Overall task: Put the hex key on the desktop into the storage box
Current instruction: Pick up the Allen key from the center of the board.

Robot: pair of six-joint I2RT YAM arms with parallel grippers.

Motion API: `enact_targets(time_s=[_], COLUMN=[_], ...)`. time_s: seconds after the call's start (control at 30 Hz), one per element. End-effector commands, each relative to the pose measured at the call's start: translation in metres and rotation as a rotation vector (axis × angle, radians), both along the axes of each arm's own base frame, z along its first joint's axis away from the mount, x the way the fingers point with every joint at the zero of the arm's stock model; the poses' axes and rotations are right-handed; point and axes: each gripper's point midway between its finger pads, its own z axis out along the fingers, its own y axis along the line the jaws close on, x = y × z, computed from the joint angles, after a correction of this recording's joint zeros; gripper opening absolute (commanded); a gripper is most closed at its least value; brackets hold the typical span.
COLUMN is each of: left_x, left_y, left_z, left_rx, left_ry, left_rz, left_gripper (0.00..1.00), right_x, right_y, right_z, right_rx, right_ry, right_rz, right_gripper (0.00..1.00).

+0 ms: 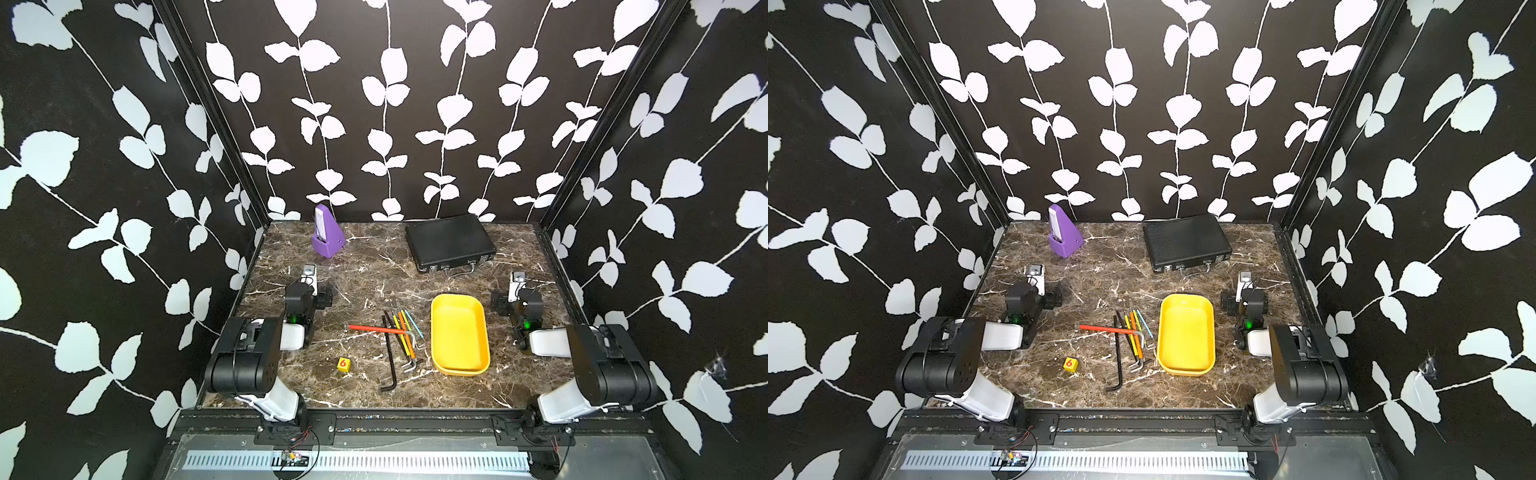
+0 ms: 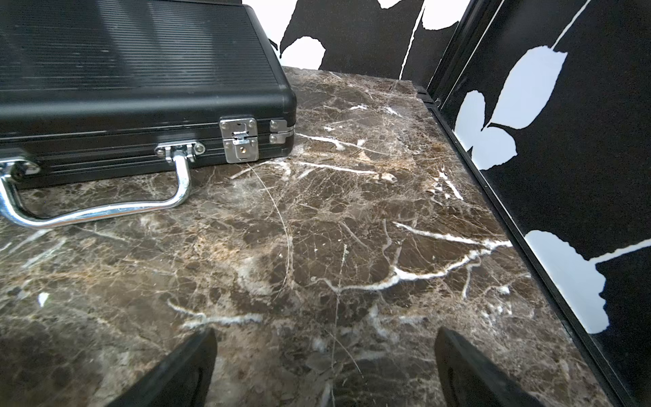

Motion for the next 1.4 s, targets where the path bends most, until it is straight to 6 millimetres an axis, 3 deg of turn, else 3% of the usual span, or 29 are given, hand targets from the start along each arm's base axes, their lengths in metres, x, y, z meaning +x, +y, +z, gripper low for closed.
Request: enact_targets(time_s=[0.0,0.43,0.57,0.63,0.7,0.77,0.83,0.9,0.97,1.03,1.13,1.2,1.37], left_x=[-0.001,-0.002,-0.004,-0.010,-0.014,-0.021,-0.026,-0.033,-0.042,-0.046,-0.049,-0.060,-0.105], left_y=[0.000,0.001,-0.005,-0.002,-0.012,-0.037,-0.067,-0.087,-0.089,-0.087,-0.115,-0.120,-0.100], left_z=[0.007,0.007,0.029,0.037,0.047,0.074,0.110,0.129,0.123,0.114,0.132,0.131,0.098], left_rx=[0.004,0.005,0.031,0.013,-0.016,0.017,0.058,-0.095,-0.331,-0.510,-0.624,-0.597,-0.566], left_ry=[-0.020,-0.021,-0.018,0.061,0.126,0.132,0.068,0.074,0.145,0.165,0.176,0.238,0.460], left_rz=[-0.002,-0.001,-0.013,0.045,0.032,-0.006,-0.046,-0.063,0.024,0.099,-0.064,-0.057,0.112], left_gripper=[0.99,0.99,0.99,0.99,0.99,0.99,0.99,0.99,0.99,0.99,0.99,0.97,0.90], right_x=[0.011,0.011,0.008,0.008,0.008,0.006,0.002,-0.001,0.003,0.004,-0.012,-0.028,-0.060], right_y=[-0.001,0.001,-0.003,-0.001,0.001,0.010,0.030,0.038,0.051,0.076,0.107,0.125,0.164], right_z=[0.019,0.023,0.041,0.066,0.105,0.163,0.209,0.226,0.225,0.208,0.174,0.162,0.139], right_rx=[0.006,0.004,-0.019,-0.025,0.022,0.158,0.360,0.593,0.815,0.865,0.678,0.576,0.416], right_ry=[-0.057,-0.073,-0.018,-0.015,-0.048,-0.136,-0.196,-0.234,-0.255,-0.114,0.140,0.215,0.371], right_rz=[0.001,0.005,-0.039,-0.044,-0.056,-0.049,0.008,-0.014,0.045,0.125,0.089,0.124,0.239], right_gripper=[0.99,0.99,0.99,0.99,0.99,0.99,0.99,0.99,0.99,0.99,0.99,0.97,0.85])
